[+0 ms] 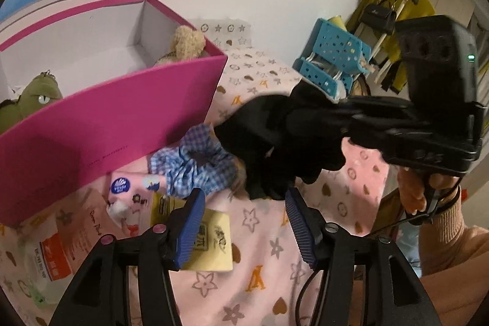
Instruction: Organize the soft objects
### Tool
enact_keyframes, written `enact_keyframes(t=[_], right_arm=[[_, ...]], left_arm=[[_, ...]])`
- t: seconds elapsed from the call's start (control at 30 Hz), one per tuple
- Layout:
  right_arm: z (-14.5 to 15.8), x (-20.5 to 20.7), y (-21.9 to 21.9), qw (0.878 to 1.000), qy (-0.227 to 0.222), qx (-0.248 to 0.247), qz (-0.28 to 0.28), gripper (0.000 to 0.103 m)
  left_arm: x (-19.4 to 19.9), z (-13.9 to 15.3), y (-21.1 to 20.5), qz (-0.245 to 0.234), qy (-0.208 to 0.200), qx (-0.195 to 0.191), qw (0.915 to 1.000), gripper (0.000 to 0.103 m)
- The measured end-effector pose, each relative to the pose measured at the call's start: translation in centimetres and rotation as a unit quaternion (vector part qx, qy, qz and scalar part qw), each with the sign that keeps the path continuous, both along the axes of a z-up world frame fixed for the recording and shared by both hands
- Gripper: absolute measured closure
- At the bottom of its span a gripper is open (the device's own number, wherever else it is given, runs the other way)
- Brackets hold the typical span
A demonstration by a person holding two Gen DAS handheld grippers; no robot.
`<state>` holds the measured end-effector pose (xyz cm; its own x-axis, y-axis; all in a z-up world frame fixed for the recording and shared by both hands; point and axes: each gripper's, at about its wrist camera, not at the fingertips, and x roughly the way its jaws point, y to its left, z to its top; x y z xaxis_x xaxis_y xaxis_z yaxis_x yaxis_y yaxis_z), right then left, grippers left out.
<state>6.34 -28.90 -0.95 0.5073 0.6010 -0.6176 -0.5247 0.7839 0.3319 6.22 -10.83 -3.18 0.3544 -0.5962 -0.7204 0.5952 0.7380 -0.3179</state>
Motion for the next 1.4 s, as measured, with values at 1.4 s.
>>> enact_keyframes(t=[1.4], right_arm=[[3.5, 23.9, 8.9, 0.997, 0.018, -0.055, -0.042, 0.056]], left_arm=[[20.9, 5.3, 4.7, 0.189, 0.031, 0.052, 0.98, 0.041]])
